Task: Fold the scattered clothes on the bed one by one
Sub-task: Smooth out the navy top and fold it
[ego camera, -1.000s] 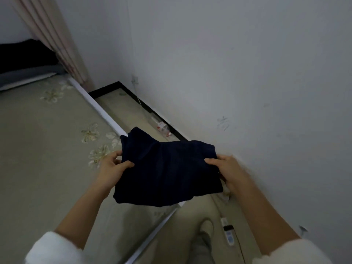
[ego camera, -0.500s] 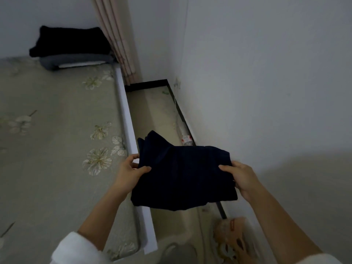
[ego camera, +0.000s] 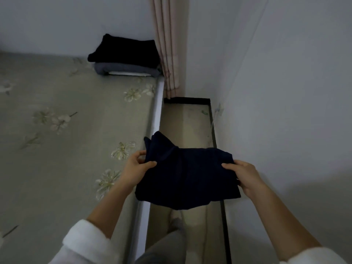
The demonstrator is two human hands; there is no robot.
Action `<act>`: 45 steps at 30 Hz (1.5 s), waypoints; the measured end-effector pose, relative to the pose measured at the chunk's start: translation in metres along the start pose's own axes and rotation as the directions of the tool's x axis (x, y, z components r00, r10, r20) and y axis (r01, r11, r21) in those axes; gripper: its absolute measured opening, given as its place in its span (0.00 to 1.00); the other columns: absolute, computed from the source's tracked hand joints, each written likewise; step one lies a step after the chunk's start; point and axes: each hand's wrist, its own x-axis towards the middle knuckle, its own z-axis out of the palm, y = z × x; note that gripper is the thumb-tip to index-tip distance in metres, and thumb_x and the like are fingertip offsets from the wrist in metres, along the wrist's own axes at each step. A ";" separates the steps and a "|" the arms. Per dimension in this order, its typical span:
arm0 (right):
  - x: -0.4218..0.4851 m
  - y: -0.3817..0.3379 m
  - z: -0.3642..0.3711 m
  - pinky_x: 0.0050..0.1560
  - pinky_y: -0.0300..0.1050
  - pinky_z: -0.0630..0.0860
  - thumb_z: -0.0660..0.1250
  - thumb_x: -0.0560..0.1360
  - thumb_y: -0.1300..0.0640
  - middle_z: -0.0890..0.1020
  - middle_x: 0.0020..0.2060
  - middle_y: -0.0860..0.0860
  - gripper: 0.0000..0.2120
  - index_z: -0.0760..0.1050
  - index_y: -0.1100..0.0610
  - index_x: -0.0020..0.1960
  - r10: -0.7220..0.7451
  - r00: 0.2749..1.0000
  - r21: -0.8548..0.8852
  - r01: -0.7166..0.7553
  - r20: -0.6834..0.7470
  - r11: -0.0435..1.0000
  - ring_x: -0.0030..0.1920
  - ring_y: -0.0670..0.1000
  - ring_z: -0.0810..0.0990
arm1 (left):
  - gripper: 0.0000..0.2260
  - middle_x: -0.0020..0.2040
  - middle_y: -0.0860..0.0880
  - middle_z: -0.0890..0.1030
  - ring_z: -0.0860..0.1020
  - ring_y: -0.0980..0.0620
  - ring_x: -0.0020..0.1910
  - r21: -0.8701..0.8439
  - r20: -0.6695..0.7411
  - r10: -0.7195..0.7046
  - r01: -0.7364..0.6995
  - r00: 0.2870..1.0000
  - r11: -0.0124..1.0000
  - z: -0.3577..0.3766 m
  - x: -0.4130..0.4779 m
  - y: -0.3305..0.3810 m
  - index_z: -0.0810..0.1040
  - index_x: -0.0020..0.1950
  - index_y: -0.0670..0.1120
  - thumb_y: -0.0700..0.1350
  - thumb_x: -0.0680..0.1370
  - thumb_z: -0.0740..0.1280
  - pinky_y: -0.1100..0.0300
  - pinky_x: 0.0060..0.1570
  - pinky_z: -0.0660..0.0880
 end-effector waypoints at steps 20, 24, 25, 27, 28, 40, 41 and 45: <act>0.382 -0.294 0.134 0.46 0.46 0.78 0.72 0.73 0.61 0.82 0.52 0.54 0.18 0.77 0.57 0.62 -0.010 0.968 -0.184 0.058 0.252 0.981 0.50 0.54 0.81 | 0.17 0.43 0.48 0.82 0.82 0.51 0.39 -0.128 -0.319 -0.025 -0.017 0.947 0.992 -0.014 0.349 0.194 0.72 0.66 0.45 0.39 0.77 0.67 0.60 0.34 0.76; 0.443 -0.355 0.169 0.41 0.44 0.77 0.71 0.73 0.61 0.83 0.48 0.52 0.14 0.78 0.56 0.58 -0.010 0.954 -0.228 0.082 0.298 0.970 0.47 0.53 0.81 | 0.18 0.46 0.47 0.82 0.82 0.50 0.41 -0.161 -0.382 -0.042 -0.022 0.923 0.987 -0.025 0.404 0.232 0.71 0.67 0.45 0.39 0.77 0.67 0.59 0.37 0.77; 0.454 -0.369 0.179 0.39 0.43 0.76 0.71 0.73 0.61 0.82 0.47 0.51 0.13 0.78 0.55 0.58 -0.007 0.952 -0.237 0.083 0.307 0.968 0.47 0.53 0.81 | 0.19 0.46 0.47 0.82 0.82 0.49 0.42 -0.169 -0.398 -0.055 -0.014 0.916 0.986 -0.030 0.416 0.239 0.70 0.68 0.44 0.40 0.77 0.67 0.58 0.37 0.77; 0.476 -0.394 0.204 0.39 0.44 0.76 0.70 0.74 0.61 0.82 0.47 0.52 0.13 0.78 0.55 0.58 -0.005 0.941 -0.241 0.092 0.340 0.966 0.47 0.53 0.81 | 0.20 0.46 0.46 0.82 0.82 0.49 0.42 -0.180 -0.440 -0.070 -0.012 0.895 0.984 -0.043 0.441 0.253 0.70 0.69 0.43 0.40 0.78 0.67 0.58 0.38 0.77; 0.487 -0.405 0.217 0.40 0.44 0.76 0.69 0.74 0.61 0.82 0.48 0.52 0.14 0.77 0.55 0.59 -0.003 0.935 -0.243 0.095 0.355 0.965 0.48 0.53 0.81 | 0.19 0.45 0.47 0.82 0.82 0.49 0.41 -0.180 -0.462 -0.075 -0.011 0.884 0.984 -0.052 0.454 0.260 0.70 0.68 0.43 0.39 0.78 0.67 0.58 0.38 0.77; 0.614 -0.511 0.399 0.50 0.49 0.78 0.67 0.77 0.60 0.80 0.58 0.53 0.20 0.72 0.56 0.68 -0.028 0.909 -0.227 0.133 0.416 0.965 0.53 0.54 0.79 | 0.17 0.54 0.45 0.81 0.80 0.47 0.52 0.182 -0.583 0.124 -0.020 0.803 0.983 -0.215 0.661 0.347 0.74 0.68 0.46 0.45 0.80 0.63 0.51 0.53 0.78; 0.623 -0.520 0.417 0.52 0.49 0.78 0.67 0.76 0.60 0.79 0.59 0.54 0.22 0.70 0.56 0.70 -0.038 0.918 -0.206 0.128 0.394 0.970 0.54 0.54 0.79 | 0.16 0.53 0.46 0.81 0.81 0.49 0.50 0.200 -0.578 0.149 -0.038 0.802 0.979 -0.230 0.681 0.356 0.75 0.68 0.46 0.44 0.80 0.63 0.55 0.51 0.78; 0.660 -0.549 0.479 0.46 0.44 0.76 0.67 0.77 0.60 0.77 0.54 0.51 0.24 0.67 0.57 0.72 -0.080 0.938 -0.150 0.137 0.337 0.979 0.48 0.49 0.77 | 0.14 0.48 0.49 0.81 0.78 0.59 0.41 0.233 -0.571 0.206 -0.084 0.795 0.969 -0.283 0.755 0.390 0.77 0.65 0.47 0.40 0.80 0.62 0.66 0.44 0.75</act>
